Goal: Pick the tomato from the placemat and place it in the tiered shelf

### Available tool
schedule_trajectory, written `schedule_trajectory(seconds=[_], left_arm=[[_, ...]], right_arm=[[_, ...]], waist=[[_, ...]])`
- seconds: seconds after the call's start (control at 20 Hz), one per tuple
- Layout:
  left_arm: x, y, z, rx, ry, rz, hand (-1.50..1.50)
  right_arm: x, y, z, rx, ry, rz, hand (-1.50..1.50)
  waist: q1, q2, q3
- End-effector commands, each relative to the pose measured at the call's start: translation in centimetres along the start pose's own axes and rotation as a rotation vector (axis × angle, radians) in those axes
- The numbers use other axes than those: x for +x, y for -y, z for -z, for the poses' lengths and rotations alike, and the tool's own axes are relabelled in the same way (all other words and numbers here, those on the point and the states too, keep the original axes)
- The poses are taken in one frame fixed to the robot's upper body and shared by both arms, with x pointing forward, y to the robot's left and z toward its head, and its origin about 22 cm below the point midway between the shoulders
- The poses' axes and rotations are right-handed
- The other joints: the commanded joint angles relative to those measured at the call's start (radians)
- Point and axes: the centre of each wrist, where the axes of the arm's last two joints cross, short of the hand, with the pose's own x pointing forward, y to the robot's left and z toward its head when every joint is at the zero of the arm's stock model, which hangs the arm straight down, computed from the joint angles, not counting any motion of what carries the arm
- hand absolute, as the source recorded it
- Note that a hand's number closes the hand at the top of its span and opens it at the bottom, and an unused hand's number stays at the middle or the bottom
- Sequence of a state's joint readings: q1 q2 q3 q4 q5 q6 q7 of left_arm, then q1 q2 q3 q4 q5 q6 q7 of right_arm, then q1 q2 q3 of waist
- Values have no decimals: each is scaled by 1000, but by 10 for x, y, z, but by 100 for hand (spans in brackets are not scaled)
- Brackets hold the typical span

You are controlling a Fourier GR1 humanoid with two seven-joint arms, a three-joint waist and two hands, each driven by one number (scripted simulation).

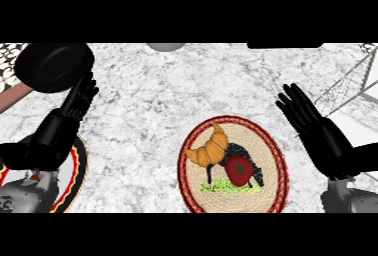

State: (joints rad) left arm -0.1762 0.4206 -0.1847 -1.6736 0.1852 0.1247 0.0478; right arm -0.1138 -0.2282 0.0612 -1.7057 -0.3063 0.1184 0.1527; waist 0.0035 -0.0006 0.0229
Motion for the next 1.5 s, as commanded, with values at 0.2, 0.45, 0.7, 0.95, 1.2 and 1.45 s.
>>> schedule_trajectory(seconds=[0.2,0.45,0.7,0.95,1.2,1.45], left_arm=[[-77,-11,-38,165,-482,-130,0],[-97,-10,-53,156,-616,-211,0],[-111,-3,-37,165,-642,-221,0],[-110,-1,-49,162,-640,-222,0],[-120,-11,-54,168,-653,-200,0],[-103,-7,-37,169,-649,-213,0]], right_arm=[[66,53,13,15,269,-273,150],[12,117,-8,-149,-130,-473,150],[-5,140,-10,66,3,-425,-150],[19,139,-16,308,-68,-471,-150],[75,108,-2,434,-89,-563,-150],[91,60,7,430,-195,-675,-150]], waist=[[-3,10,-24],[15,15,-22],[4,10,-22],[-4,1,-23],[-20,-3,-26],[-13,-2,-25]])
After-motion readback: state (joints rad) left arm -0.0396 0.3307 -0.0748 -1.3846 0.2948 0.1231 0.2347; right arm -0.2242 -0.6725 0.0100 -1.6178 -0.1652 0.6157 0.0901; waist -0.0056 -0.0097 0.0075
